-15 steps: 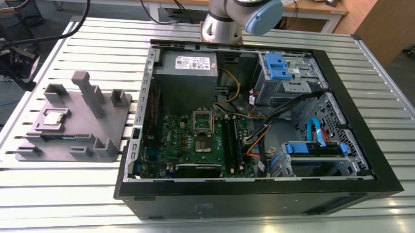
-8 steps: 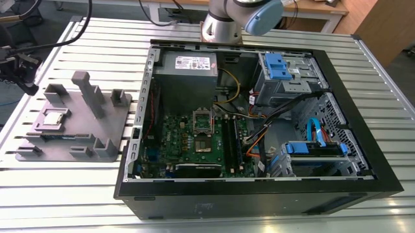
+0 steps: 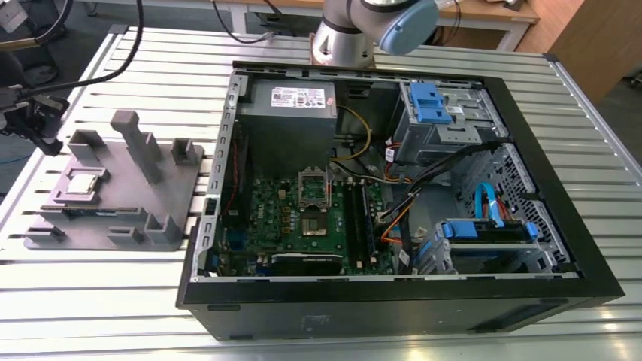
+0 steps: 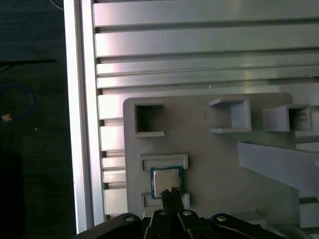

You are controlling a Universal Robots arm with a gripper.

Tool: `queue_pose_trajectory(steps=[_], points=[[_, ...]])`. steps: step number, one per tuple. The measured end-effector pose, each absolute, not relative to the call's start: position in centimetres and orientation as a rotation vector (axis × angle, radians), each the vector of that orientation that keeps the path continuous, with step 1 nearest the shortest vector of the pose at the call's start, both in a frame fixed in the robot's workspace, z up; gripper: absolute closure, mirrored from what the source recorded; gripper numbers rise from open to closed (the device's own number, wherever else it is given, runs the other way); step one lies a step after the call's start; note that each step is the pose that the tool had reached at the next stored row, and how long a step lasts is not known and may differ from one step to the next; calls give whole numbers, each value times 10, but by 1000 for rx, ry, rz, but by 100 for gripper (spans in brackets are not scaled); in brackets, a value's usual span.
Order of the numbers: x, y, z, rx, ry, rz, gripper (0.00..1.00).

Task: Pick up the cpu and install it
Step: 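Reach for the cpu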

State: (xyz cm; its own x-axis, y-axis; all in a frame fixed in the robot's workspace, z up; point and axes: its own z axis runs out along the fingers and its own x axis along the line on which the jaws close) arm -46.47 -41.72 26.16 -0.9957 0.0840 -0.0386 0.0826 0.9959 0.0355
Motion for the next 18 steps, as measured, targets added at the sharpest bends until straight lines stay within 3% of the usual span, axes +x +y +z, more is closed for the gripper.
queue_pose_trajectory(steps=[18], points=[[-465,-422,230,130,3098,53,89]])
